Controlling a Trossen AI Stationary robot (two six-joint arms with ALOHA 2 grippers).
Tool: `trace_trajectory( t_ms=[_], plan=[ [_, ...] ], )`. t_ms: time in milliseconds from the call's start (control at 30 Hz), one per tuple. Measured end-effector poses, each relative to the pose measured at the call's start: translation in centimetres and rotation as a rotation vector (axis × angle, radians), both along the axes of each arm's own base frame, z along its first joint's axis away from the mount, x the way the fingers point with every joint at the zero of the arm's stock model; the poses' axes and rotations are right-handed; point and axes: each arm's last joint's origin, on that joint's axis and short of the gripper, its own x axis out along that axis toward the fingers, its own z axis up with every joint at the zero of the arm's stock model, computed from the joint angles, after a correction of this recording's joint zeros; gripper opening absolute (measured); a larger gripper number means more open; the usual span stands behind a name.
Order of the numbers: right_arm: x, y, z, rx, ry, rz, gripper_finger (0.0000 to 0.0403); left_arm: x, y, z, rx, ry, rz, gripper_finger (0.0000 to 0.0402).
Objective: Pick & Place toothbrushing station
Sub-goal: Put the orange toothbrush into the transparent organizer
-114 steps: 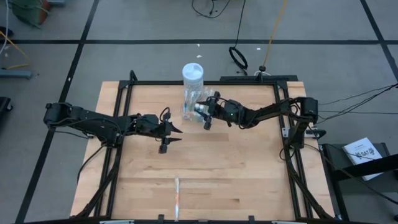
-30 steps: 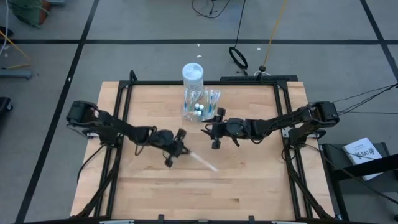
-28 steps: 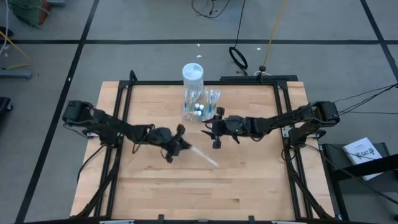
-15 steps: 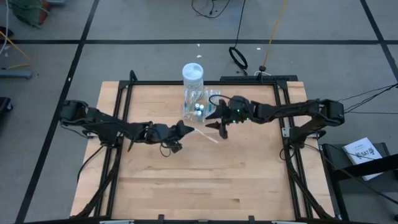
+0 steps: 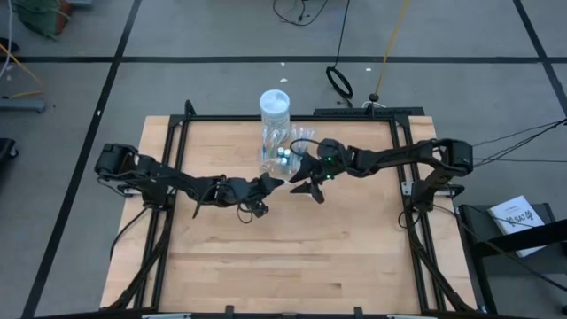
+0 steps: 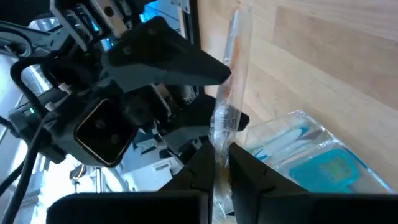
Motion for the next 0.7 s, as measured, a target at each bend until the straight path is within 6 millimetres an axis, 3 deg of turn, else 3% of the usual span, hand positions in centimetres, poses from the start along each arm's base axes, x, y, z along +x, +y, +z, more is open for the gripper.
trace_trajectory(
  t_ms=[300,700],
  plan=[
    [0.19,-0.06,-0.32,-0.047,-0.017,0.016,0.0158,0.02,-0.12,0.03,-0.048,-0.024,0.009,0.0036],
    [0.21,-0.10,-0.25,-0.089,-0.039,0.032,0.0016,-0.10,-0.94,-0.08,-0.086,-0.028,-0.005,0.0037]
  ],
)
